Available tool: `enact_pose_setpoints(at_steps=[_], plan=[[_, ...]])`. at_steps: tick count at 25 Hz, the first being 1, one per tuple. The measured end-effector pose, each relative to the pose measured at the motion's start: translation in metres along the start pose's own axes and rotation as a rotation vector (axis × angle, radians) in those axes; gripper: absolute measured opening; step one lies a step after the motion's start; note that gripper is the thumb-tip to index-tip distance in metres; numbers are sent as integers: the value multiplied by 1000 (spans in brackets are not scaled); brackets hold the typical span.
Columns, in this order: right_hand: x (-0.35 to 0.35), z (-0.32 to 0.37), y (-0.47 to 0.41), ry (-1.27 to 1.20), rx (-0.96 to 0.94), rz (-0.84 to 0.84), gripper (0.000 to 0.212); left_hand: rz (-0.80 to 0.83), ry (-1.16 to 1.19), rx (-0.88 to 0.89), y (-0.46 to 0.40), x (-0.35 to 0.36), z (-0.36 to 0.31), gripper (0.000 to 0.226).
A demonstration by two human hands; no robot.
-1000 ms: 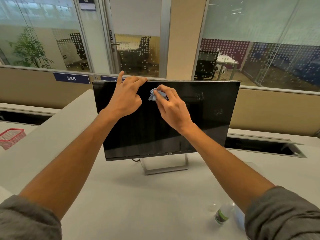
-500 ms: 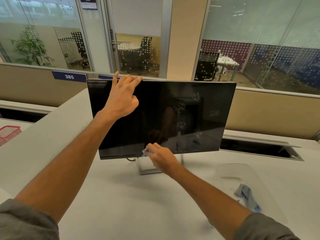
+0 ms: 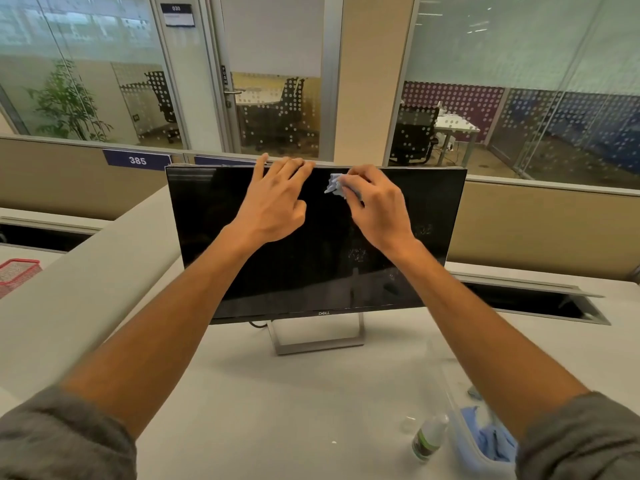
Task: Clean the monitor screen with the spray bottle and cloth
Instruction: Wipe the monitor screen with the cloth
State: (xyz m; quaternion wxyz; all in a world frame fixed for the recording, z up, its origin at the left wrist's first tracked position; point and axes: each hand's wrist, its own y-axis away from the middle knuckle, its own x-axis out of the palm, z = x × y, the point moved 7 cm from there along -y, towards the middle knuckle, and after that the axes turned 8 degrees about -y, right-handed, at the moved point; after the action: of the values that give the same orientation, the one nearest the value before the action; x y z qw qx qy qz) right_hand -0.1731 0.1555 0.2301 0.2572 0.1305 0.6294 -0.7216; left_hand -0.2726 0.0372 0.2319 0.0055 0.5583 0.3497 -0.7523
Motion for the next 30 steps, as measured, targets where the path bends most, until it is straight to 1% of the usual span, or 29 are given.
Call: enact_pose_setpoints(at_steps=[2, 4, 7, 10, 11, 14, 15, 16, 18, 20, 21, 22, 23, 25, 27, 30], plan=[[9, -5, 4, 29, -44, 74, 16, -3, 2, -4, -8, 0, -6, 60], [22, -9, 25, 35, -72, 102, 15, -18, 25, -21, -10, 0, -7, 60], [47, -15, 77, 3, -58, 169, 11, -19, 52, -12, -7, 0, -7, 61], [72, -17, 137, -47, -33, 303, 6, 8, 79, -1, -6, 0, -7, 61], [76, -16, 155, -61, -26, 347, 6, 12, 78, -2, -6, 0, -7, 60], [80, -14, 184, -84, 30, 481, 19, 11, 40, -12, -6, 0, -9, 61], [75, -14, 182, -93, 52, 480, 19, 17, 31, -14, -7, 0, -10, 61], [67, -14, 173, -104, 65, 436, 16, 28, 25, -15, -8, 0, -11, 62], [41, -15, 139, -115, 70, 271, 8, 43, -13, 5, -11, 3, -18, 65], [8, -19, 89, -97, 67, 75, 10, 50, -53, 43, -17, 6, -29, 67], [-8, -21, 63, -76, 61, -2, 12, 54, -57, 59, -21, 6, -36, 67], [-18, -24, 40, -52, 50, -42, 14, 56, -55, 70, -25, 7, -42, 66], [-22, -25, 22, -25, 32, -43, 15, 52, -50, 72, -29, 6, -46, 65], [-15, -29, 7, 31, 3, 20, 15, 37, -29, 61, -36, 4, -48, 63], [-3, -35, 17, 50, -9, 39, 15, 34, 4, 46, -38, 3, -47, 63], [13, -39, 54, 17, -6, 46, 11, 18, 33, 57, -35, 4, -47, 65]])
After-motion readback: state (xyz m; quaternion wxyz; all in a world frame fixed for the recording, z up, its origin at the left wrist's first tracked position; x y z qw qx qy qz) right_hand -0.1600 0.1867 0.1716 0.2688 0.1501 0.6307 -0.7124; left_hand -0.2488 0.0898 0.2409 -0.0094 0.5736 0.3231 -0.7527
